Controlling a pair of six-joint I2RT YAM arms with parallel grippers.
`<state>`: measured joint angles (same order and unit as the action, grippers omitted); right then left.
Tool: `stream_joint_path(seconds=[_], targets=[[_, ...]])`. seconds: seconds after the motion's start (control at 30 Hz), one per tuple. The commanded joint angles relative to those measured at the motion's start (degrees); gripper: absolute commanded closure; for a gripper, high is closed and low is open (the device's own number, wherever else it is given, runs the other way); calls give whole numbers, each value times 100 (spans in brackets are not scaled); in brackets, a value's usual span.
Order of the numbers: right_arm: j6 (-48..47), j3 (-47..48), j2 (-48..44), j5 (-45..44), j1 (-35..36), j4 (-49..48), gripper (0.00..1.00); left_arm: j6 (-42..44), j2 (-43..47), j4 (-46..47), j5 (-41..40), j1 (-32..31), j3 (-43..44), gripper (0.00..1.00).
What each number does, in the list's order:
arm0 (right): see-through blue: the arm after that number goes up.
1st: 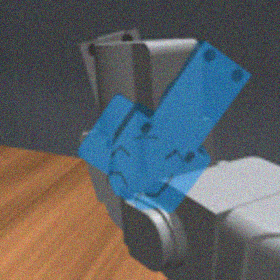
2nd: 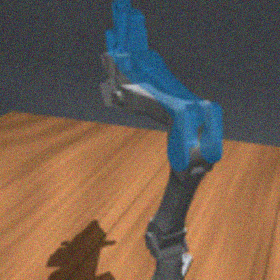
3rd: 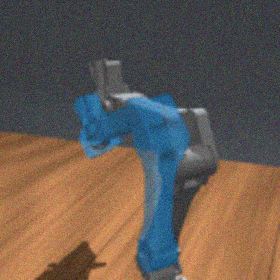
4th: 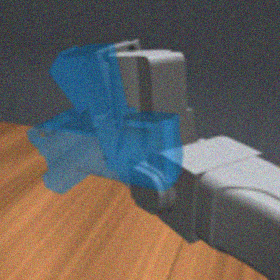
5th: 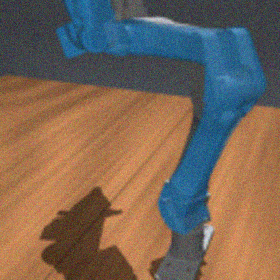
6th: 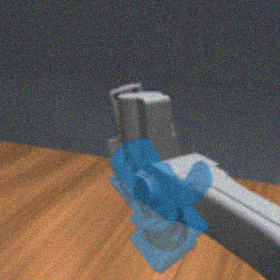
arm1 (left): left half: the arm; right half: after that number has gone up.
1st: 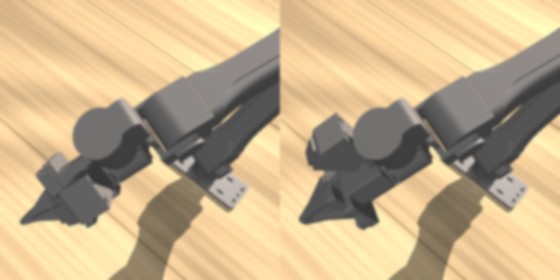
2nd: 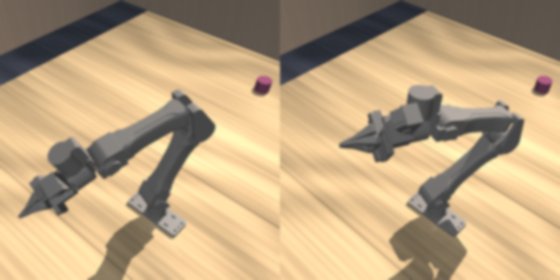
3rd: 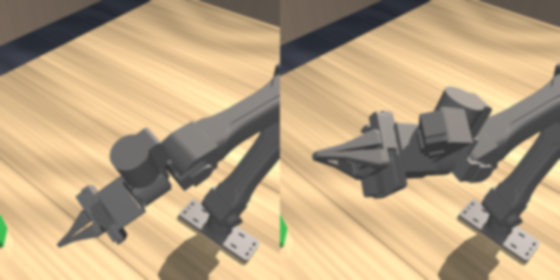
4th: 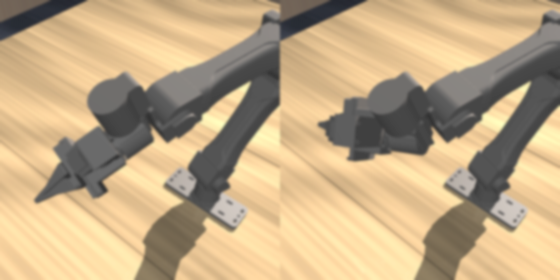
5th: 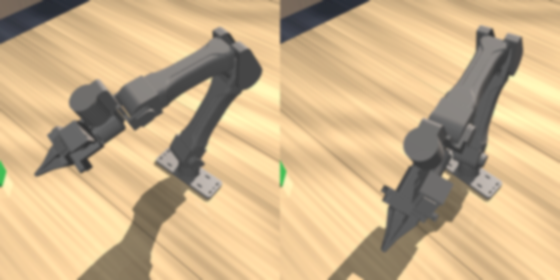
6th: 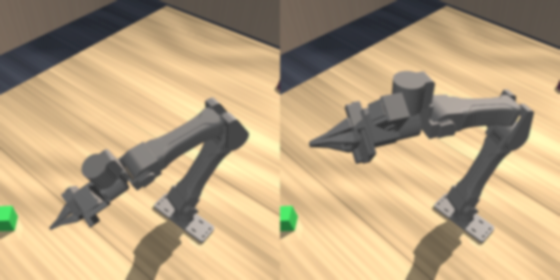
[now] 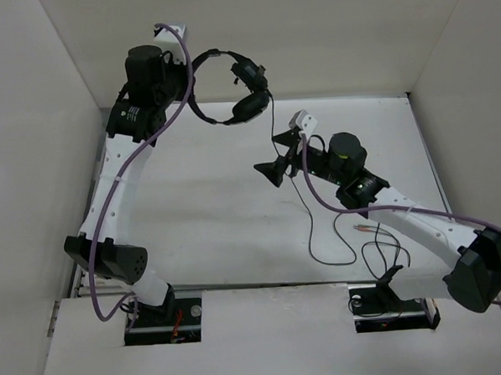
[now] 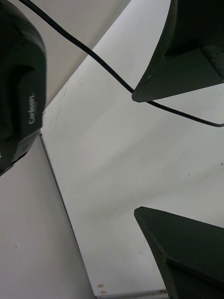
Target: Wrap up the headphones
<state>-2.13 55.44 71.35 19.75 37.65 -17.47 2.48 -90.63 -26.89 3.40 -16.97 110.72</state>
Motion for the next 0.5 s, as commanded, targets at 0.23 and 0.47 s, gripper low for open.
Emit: stream_joint_path(seconds=[0.23,0.47], targets=[[-665,160,634,-1210,-16,-1565,0,-766,116,220,503,277,618,100],[-1430,19,389,-1298,150,-1813,0,-820,133,246,574,559,548,100]])
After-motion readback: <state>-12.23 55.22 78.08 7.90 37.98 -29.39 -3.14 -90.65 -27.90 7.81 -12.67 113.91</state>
